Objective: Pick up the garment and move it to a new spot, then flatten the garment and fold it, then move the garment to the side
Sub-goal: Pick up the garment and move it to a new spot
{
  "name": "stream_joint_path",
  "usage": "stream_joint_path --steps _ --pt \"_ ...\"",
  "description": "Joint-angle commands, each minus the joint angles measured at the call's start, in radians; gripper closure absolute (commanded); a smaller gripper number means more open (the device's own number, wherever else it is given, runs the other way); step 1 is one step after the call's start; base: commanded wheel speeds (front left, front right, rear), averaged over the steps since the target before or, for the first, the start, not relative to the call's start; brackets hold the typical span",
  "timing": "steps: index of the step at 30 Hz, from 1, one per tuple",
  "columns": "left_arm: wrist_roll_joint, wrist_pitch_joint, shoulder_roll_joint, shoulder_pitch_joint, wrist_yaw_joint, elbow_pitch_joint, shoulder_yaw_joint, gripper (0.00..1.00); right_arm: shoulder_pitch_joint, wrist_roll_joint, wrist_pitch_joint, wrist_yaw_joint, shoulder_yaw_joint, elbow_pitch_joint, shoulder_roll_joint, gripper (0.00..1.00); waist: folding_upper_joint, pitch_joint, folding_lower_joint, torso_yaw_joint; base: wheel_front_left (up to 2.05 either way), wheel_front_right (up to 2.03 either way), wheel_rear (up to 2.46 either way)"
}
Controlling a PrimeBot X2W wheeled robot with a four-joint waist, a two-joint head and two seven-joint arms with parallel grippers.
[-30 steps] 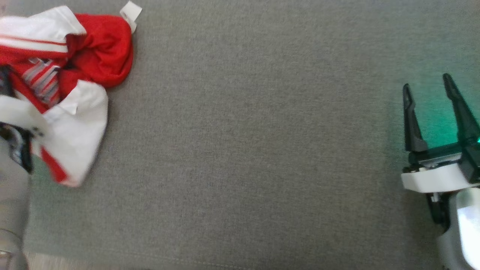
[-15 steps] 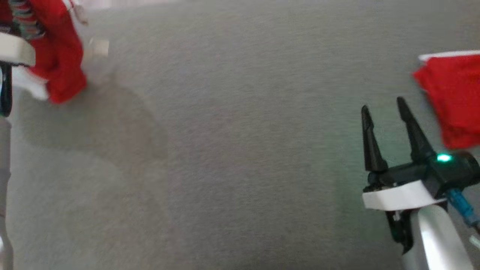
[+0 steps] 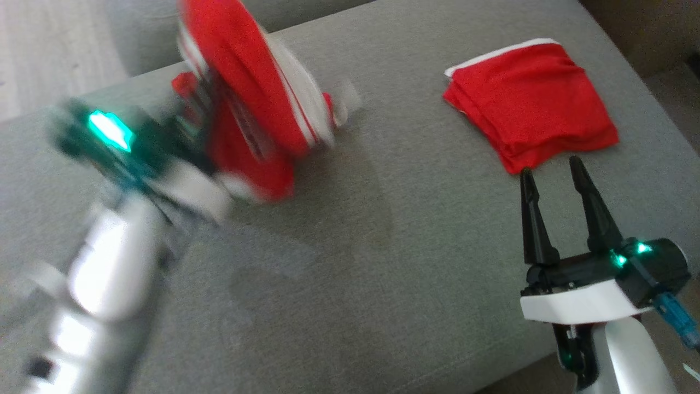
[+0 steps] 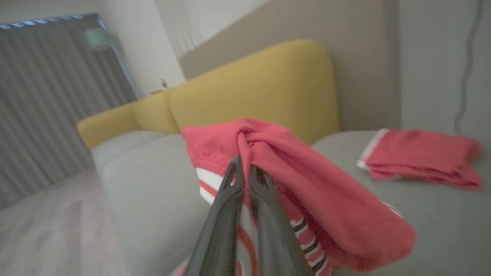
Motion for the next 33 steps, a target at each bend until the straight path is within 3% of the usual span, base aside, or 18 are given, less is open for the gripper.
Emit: stream_joint_path --steps 1,4,5,6,10,15,21,27,33 --pt "0.016 -0.018 0.016 0.034 -0.002 -0.005 -0.008 1.0 -0.015 0.012 -0.005 -0.001 0.031 -0.03 0.004 0.0 0.0 0.011 0.0001 -0.024 0.0 0.0 0.0" --pt "-0.002 -0.061 -0.056 0.15 -0.017 0.054 -0.093 1.0 -0.005 0.031 -0.005 -0.001 0.04 -0.015 0.004 0.0 0.0 0.028 0.0001 -0.024 0.0 0.0 0.0" --pt "-0.019 -0.071 -0.081 0.182 -0.022 0.08 -0.115 0.68 -0.001 0.035 -0.005 -0.001 0.041 -0.005 0.004 0.0 0.0 0.03 0.0001 -0.019 0.0 0.0 0.0" --pt "-0.033 -0.08 -0.105 0.211 -0.026 0.103 -0.135 0.01 0.002 0.036 -0.005 -0.001 0.041 0.004 0.004 0.0 0.0 0.029 0.0001 -0.01 0.0 0.0 0.0" --pt "-0.088 -0.119 -0.178 0.285 -0.035 0.145 -0.18 0.0 0.023 0.037 -0.005 -0.001 0.033 0.038 0.004 0.0 0.0 0.009 0.0001 0.049 0.0 0.0 0.0" --pt "-0.101 -0.133 -0.205 0.344 -0.027 0.077 -0.174 0.0 0.045 0.014 -0.005 -0.001 0.026 0.071 0.004 0.0 0.0 -0.035 0.0001 0.14 0.0 0.0 0.0" --pt "-0.066 -0.134 -0.203 0.51 0.068 -0.153 -0.061 0.0 0.082 0.004 -0.005 -0.001 0.002 0.099 0.004 0.0 0.0 -0.116 0.0001 0.285 0.0 0.0 0.0" --pt "-0.051 -0.135 -0.213 0.663 0.16 -0.281 0.113 0.0 0.124 0.047 -0.005 -0.001 -0.034 0.104 0.004 0.0 0.0 -0.173 0.0001 0.39 0.0 0.0 0.0" --pt "-0.001 -0.135 -0.221 0.753 0.168 -0.371 0.207 0.0 0.196 0.037 -0.005 -0.001 -0.067 0.082 0.004 0.0 0.0 -0.212 0.0001 0.456 0.0 0.0 0.0"
